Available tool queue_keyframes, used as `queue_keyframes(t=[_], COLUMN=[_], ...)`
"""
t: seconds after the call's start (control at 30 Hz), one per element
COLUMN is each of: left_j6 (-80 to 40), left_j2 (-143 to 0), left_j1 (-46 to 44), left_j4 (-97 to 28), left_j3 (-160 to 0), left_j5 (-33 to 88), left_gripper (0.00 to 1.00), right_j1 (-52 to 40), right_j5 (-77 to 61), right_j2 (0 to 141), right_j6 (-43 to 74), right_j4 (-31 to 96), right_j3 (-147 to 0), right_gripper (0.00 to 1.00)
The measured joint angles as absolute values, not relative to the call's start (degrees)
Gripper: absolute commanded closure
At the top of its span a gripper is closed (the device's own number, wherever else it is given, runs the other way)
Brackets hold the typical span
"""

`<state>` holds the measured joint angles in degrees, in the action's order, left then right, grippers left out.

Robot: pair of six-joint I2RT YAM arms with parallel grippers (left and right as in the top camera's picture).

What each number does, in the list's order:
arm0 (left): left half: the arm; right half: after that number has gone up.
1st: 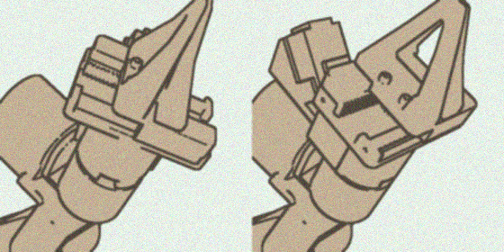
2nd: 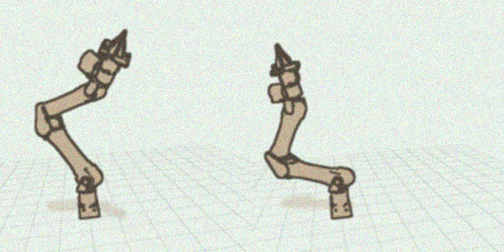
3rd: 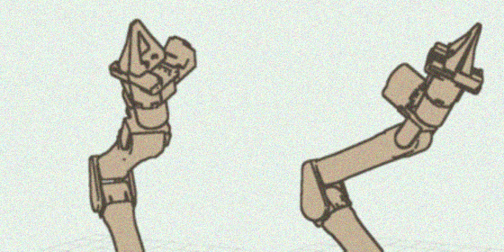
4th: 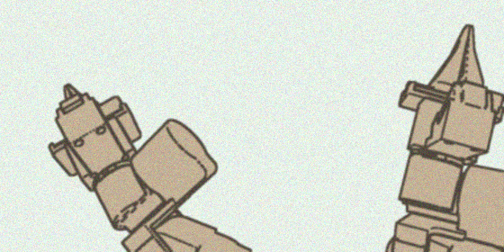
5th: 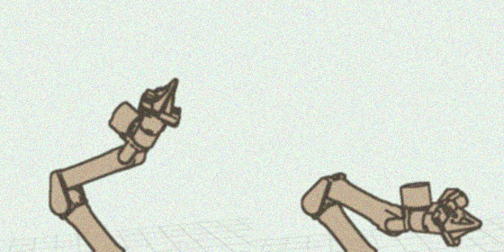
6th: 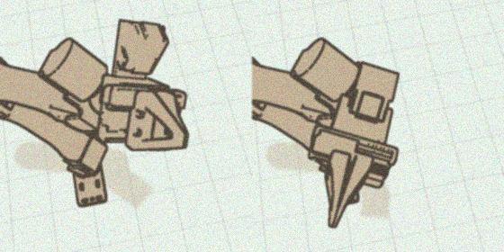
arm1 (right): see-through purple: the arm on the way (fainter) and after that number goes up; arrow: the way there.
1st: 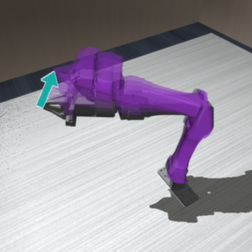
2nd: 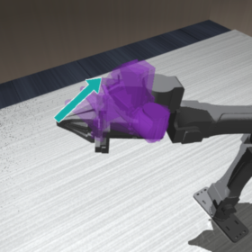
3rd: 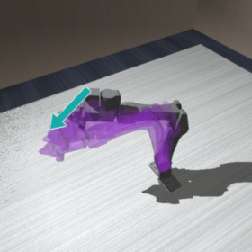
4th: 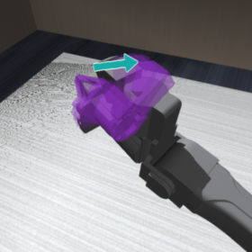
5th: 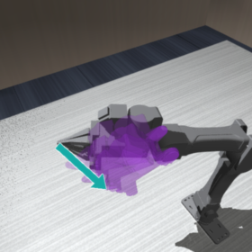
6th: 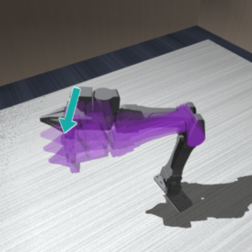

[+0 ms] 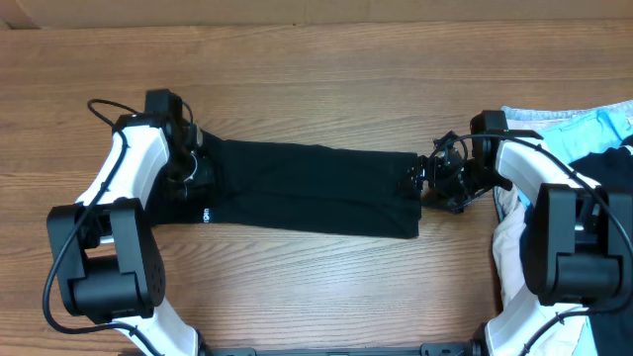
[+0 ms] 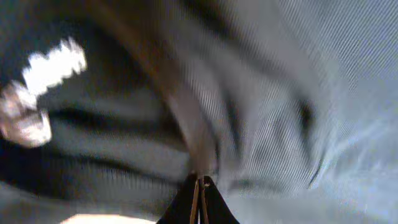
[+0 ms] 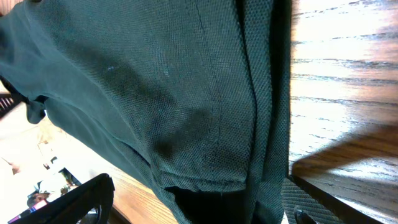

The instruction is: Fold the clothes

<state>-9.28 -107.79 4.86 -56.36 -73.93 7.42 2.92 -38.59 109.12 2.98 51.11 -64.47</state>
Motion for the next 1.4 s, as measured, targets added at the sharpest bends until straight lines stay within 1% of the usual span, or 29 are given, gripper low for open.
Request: queue_keyframes(t=[0.2, 0.4, 0.43, 0.47, 0.5, 0.57, 0.7, 0.83, 0.93, 0.97, 1.03, 1.07, 1.23, 1.4], left_j6=[-9.3, -9.3, -9.3, -9.0, -9.3, -9.9, -10.7, -10.8, -10.4, -10.1, -9.4, -8.8, -7.5, -7.0], left_j2=[-107.6, -105.1, -104.8, -104.7, -104.7, -104.7, -104.7, -104.7, -104.7, -104.7, -104.7, -104.7, -104.7, -104.7], left_j1=[4.9, 4.9, 4.9, 4.9, 4.9, 4.9, 4.9, 4.9, 4.9, 4.9, 4.9, 4.9, 4.9, 4.9], left_j4=[-64.4, -68.2, -68.6, -68.7, -68.0, -65.4, -58.9, -50.0, -46.4, -45.6, -44.7, -44.5, -45.7, -52.5], left_j3=[-77.8, -81.3, -81.3, -81.3, -81.3, -81.3, -79.4, -72.0, -66.3, -64.9, -63.4, -63.2, -63.4, -67.1], left_j5=[7.3, 6.4, 6.1, 5.5, 4.4, 2.2, 0.2, 0.2, 1.7, 2.5, 4.7, 5.8, 10.2, 11.9], left_gripper=[0.96, 0.95, 0.71, 0.56, 0.54, 0.56, 0.56, 0.57, 0.63, 0.68, 0.89, 0.96, 0.96, 0.96], right_j1=[2.9, 2.9, 2.9, 2.9, 2.9, 2.9, 2.9, 2.9, 2.9, 2.9, 2.9, 2.9, 2.9, 2.9], right_j5=[-38.6, -38.6, -38.6, -38.6, -38.6, -38.6, -38.6, -38.6, -38.6, -38.6, -38.6, -38.6, -38.6, -38.6], right_j2=[109.1, 109.1, 109.1, 109.1, 109.1, 109.1, 109.1, 109.1, 109.1, 109.1, 109.1, 109.1, 109.1, 109.1], right_j6=[3.0, 3.0, 3.0, 3.0, 3.0, 3.0, 3.0, 3.0, 3.0, 3.0, 3.0, 3.0, 3.0, 3.0], right_j4=[51.1, 51.1, 51.1, 51.1, 51.0, 51.0, 51.1, 51.1, 51.1, 51.1, 51.1, 51.1, 51.3, 51.7], right_j3=[-64.5, -64.5, -64.5, -64.5, -64.5, -64.5, -64.5, -64.5, -64.5, -64.5, -64.5, -64.5, -64.5, -64.5], right_gripper=[0.1, 0.09, 0.09, 0.09, 0.09, 0.09, 0.09, 0.09, 0.09, 0.09, 0.09, 0.09, 0.09, 0.09])
